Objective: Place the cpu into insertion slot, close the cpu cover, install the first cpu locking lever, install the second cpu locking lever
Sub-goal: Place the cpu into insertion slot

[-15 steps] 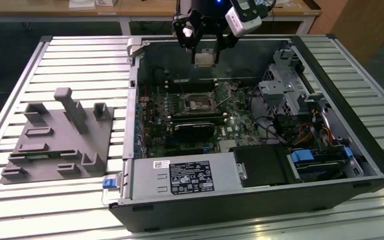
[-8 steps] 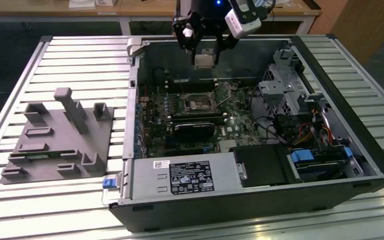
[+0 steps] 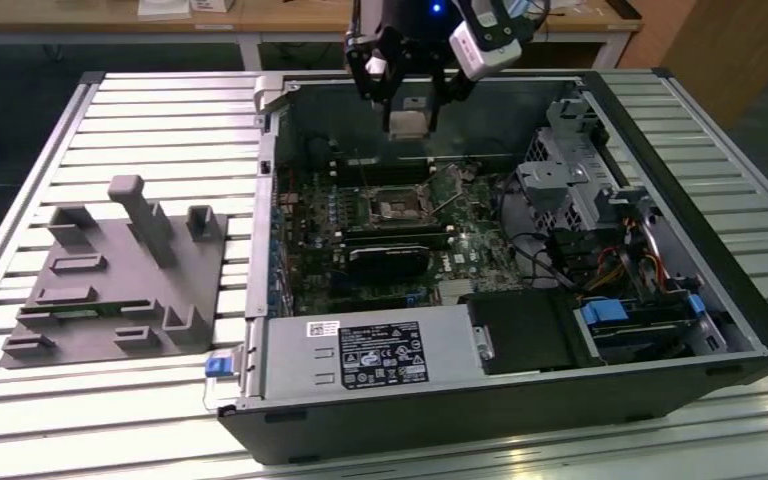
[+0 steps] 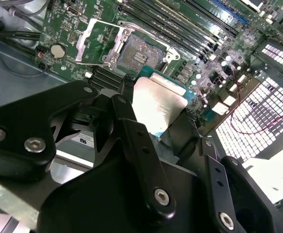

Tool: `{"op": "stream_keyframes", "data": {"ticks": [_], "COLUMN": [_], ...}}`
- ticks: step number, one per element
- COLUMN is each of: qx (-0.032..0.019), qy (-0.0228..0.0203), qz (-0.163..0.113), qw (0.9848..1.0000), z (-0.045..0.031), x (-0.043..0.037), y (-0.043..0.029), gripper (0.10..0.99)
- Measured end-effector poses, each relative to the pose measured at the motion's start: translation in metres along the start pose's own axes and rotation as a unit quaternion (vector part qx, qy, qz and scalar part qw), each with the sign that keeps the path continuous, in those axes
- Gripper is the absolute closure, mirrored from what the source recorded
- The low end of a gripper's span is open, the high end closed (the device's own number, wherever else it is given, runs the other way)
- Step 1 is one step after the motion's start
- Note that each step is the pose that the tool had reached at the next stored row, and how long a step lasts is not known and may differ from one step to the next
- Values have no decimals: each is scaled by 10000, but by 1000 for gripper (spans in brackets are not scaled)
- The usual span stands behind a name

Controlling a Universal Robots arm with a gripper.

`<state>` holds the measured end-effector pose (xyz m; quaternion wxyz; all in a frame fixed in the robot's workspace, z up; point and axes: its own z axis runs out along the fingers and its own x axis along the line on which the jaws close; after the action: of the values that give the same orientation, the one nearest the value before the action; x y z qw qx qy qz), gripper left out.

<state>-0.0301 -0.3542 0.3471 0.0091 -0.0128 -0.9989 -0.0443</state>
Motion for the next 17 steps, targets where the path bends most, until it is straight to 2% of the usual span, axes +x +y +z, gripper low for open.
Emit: {"op": "stream_keyframes", "data": {"ticks": [17], "qx": [10], "qy": [0], "qz": [0], "qw": [10000], "z": [120], "x": [-7], "y": [-4], "gripper": [549]}}
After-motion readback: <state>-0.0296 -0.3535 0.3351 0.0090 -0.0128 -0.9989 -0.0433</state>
